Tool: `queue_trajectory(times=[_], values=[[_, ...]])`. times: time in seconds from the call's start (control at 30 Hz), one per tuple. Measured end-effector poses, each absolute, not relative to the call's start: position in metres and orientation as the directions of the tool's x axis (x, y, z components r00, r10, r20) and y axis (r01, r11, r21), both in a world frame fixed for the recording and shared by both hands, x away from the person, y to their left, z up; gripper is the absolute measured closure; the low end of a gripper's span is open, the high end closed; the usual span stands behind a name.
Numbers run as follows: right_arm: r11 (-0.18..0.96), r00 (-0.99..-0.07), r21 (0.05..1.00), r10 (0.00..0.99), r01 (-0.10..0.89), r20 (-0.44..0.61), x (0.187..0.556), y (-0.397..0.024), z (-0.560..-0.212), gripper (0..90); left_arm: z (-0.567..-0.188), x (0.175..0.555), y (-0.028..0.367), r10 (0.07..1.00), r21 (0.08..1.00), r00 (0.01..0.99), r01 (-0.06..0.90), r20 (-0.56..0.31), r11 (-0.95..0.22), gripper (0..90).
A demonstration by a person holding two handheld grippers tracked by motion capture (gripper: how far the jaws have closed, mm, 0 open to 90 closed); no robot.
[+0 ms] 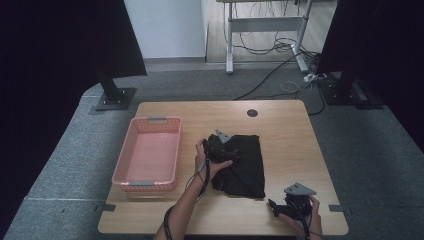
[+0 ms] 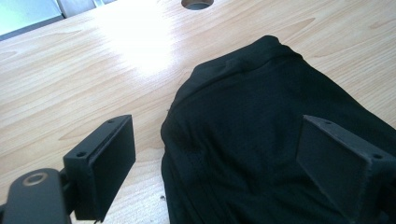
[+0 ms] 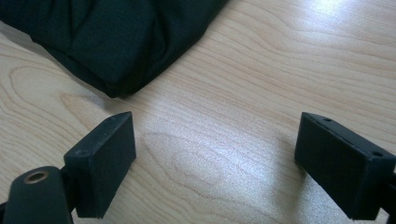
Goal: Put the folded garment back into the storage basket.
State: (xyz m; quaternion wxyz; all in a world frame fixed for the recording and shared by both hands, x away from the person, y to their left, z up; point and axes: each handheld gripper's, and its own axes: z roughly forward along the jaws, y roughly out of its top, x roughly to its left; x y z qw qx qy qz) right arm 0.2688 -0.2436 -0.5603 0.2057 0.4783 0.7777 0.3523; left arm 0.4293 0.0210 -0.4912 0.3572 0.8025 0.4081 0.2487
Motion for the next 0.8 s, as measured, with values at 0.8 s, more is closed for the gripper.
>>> queue_trajectory(times=[0.8], values=[[0.296, -0.46, 0.745, 0.888, 0.598, 0.017, 0.269, -0.244, -0.56, 12.0, -0.503, 0.464, 0.004, 0.843, 0.766, 0.532, 0.508, 0.082, -0.395, 11.6]])
